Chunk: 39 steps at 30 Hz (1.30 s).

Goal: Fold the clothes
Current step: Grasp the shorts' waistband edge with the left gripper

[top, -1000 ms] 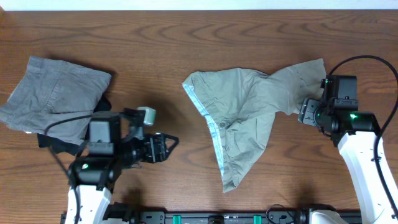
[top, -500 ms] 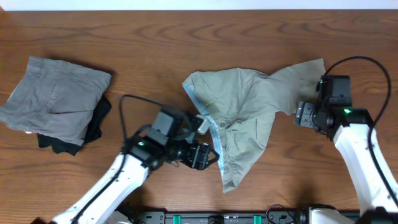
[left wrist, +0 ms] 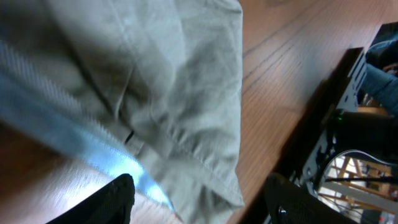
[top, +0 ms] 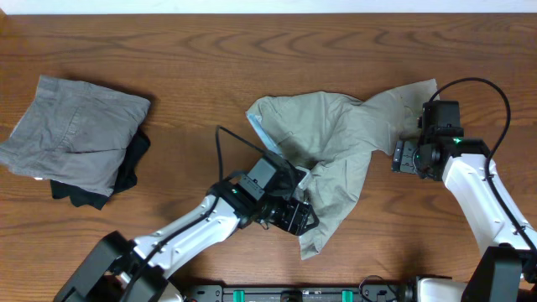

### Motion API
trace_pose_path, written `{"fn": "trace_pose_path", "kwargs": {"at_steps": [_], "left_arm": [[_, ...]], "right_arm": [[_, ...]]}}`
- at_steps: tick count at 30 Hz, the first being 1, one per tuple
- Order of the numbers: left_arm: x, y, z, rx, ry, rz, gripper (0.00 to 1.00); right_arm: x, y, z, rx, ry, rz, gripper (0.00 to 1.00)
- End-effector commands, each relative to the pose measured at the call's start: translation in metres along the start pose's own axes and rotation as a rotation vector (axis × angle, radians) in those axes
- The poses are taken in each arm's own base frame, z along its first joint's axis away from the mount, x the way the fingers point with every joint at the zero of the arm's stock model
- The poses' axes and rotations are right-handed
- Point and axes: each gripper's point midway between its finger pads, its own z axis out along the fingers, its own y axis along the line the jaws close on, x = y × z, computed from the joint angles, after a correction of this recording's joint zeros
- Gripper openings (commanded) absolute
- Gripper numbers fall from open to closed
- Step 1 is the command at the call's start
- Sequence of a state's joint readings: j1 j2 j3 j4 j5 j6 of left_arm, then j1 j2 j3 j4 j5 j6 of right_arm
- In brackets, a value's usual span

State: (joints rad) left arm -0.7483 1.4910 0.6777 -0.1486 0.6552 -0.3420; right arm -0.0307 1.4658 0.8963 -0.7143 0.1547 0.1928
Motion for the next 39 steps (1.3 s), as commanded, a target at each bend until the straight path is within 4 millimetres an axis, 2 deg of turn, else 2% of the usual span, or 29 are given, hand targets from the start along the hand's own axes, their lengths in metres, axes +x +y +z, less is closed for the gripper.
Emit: {"fn": "trace_pose_path", "kwargs": {"at_steps": [1,13,19,27,32,33,34,35,39], "left_arm": [[0.003,-0.001,0.013,-0.007,0.013,0.01,0.69],[0.012,-0.002,0.031,-0.05,0.029,-0.125,0.69],[0.016,-0.022,0.04,-0.023,0.029,-0.069,0.68],[0.018,-0.021,0.045,-0.074,0.009,-0.077,0.67],[0.016,-0.018,0.045,-0.09,-0.005,-0.102,0.37],[0.016,-0.017,0.045,-0.096,-0.01,-0.106,0.28],[0.015,-0.018,0.045,-0.095,-0.014,-0.104,0.13],[0.014,-0.018,0.045,-0.093,-0.016,-0.102,0.06],[0.007,-0.014,0.04,-0.098,-0.034,-0.088,0.06]], "right_arm": [[0.0,-0.005,0.001,0.016,0.001,-0.007,0.85],[0.001,-0.005,0.001,0.017,0.004,-0.008,0.84],[0.001,-0.005,0.001,0.017,0.005,-0.008,0.84],[0.003,-0.005,0.001,0.018,0.012,-0.009,0.84],[0.003,-0.005,0.001,0.017,0.013,-0.008,0.83],[0.003,-0.004,0.001,0.013,0.013,-0.008,0.83],[0.004,-0.004,0.001,0.008,0.014,-0.009,0.83],[0.004,-0.003,0.001,0.003,0.015,-0.009,0.83],[0.006,-0.003,0.001,0.002,0.025,-0.01,0.82]]}}
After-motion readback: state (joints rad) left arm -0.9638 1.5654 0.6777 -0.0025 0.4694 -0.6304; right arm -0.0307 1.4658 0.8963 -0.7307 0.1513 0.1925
